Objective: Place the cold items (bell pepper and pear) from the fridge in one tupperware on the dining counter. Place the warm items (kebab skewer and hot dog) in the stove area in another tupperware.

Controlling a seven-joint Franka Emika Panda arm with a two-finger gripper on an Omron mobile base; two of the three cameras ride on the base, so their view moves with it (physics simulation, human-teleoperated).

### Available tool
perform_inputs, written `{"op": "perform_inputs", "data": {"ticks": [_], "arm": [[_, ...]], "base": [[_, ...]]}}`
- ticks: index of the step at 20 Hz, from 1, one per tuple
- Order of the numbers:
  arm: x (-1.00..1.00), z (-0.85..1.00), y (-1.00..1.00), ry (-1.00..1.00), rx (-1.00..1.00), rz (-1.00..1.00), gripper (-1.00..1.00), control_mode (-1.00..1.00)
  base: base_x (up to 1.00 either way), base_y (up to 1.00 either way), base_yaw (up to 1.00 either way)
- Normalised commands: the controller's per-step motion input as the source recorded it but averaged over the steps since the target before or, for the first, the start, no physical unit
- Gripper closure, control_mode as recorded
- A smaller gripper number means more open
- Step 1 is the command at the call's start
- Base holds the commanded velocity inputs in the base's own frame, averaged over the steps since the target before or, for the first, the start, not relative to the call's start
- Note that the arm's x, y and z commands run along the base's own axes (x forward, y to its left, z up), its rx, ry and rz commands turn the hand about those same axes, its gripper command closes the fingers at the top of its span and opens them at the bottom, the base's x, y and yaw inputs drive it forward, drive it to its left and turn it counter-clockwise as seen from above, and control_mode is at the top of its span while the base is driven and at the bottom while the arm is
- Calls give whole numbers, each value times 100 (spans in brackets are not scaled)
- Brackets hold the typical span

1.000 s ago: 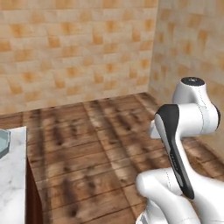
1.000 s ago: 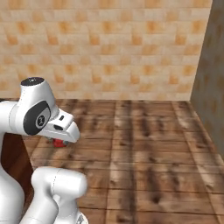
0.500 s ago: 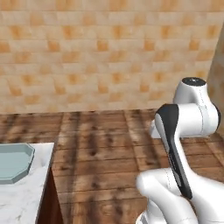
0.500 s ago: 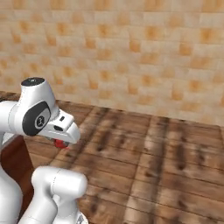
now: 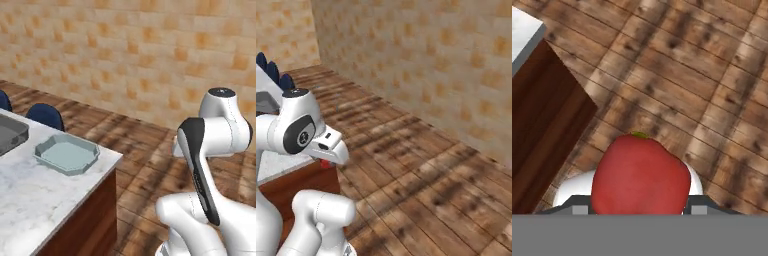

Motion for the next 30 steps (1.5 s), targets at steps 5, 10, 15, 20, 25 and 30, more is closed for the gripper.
{"op": "perform_inputs", "data": {"ticks": [5, 10, 15, 20, 25, 30], "arm": [[0, 0, 0, 0, 0, 0, 100, 100], [0, 0, 0, 0, 0, 0, 100, 100], [0, 0, 0, 0, 0, 0, 100, 100], [0, 0, 0, 0, 0, 0, 100, 100], [0, 0, 0, 0, 0, 0, 100, 100], [0, 0, 0, 0, 0, 0, 100, 100]], "base": [[6, -8, 100], [26, -41, 89], [51, -79, 57], [81, -21, 2], [68, 50, 0], [29, 8, 3]]}}
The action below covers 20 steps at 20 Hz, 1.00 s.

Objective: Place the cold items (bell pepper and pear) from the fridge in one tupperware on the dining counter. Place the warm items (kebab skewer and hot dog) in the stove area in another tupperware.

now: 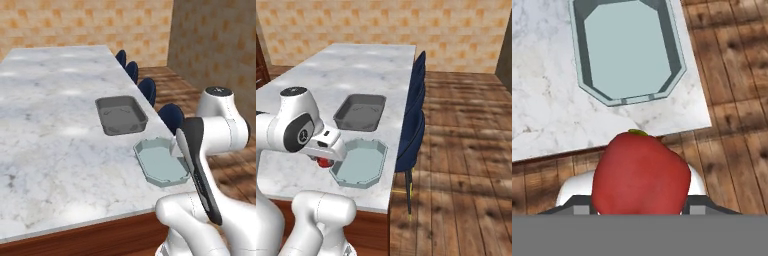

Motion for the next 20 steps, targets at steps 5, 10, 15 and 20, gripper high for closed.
{"op": "perform_inputs", "data": {"ticks": [5, 10, 15, 20], "arm": [[97, -8, -1, 2, 1, 21, 100, -100], [100, -70, -17, -8, 0, 14, 100, -100], [90, -99, -2, 1, -5, 8, 100, -100], [18, -89, -1, 3, -5, 2, 100, -100]], "base": [[0, 0, 0], [0, 0, 0], [0, 0, 0], [0, 0, 0]]}}
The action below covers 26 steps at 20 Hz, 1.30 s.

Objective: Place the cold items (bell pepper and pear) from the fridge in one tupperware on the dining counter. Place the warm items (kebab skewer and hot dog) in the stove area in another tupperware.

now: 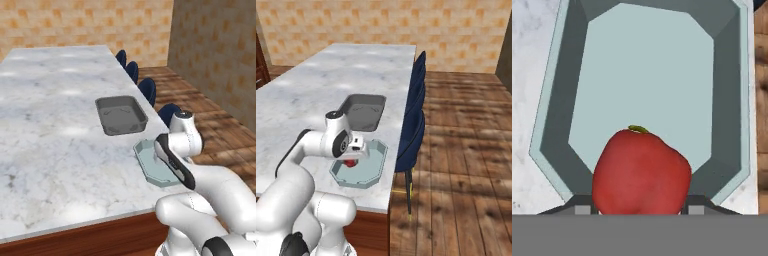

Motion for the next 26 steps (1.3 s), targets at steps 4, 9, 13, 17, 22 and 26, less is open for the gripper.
{"op": "perform_inputs", "data": {"ticks": [4, 9, 13, 17, 22, 26], "arm": [[14, -59, -18, -3, 7, 0, 100, -100], [25, -54, -13, 0, 6, 2, 100, -100], [38, -23, 0, 0, 0, 7, 100, -100], [2, -15, 21, 10, 0, 0, -100, -100], [1, -8, 2, 7, 0, 0, -100, -100], [-1, 6, 1, 0, 0, 0, -100, -100]], "base": [[0, 0, 0], [0, 0, 0], [0, 0, 0], [0, 0, 0], [0, 0, 0], [0, 0, 0]]}}
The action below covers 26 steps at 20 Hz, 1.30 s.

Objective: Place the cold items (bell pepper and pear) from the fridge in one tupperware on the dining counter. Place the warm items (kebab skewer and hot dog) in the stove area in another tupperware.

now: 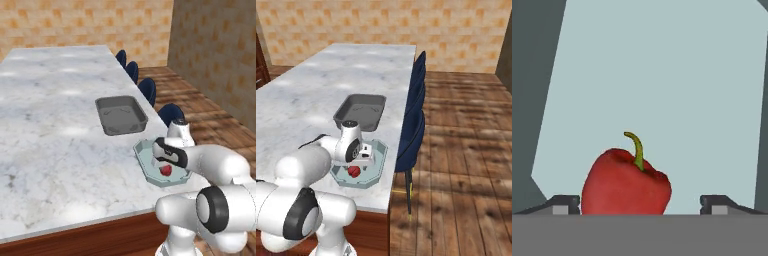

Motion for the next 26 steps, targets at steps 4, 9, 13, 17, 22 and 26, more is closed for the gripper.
{"op": "perform_inputs", "data": {"ticks": [4, 9, 13, 17, 22, 26], "arm": [[-64, 91, 29, 2, 1, -6, -100, -100], [-100, 100, 36, 1, 6, -14, -100, -100], [-100, 98, 18, 0, 10, -19, -100, -100], [-52, 76, -1, 2, -10, -23, -100, -100], [-9, 9, -42, 2, 0, 4, -100, -100], [1, -14, -25, 0, 3, 3, -100, -100]], "base": [[0, 0, 0], [0, 0, 0], [0, 0, 0], [0, 0, 0], [0, 0, 0], [0, 0, 0]]}}
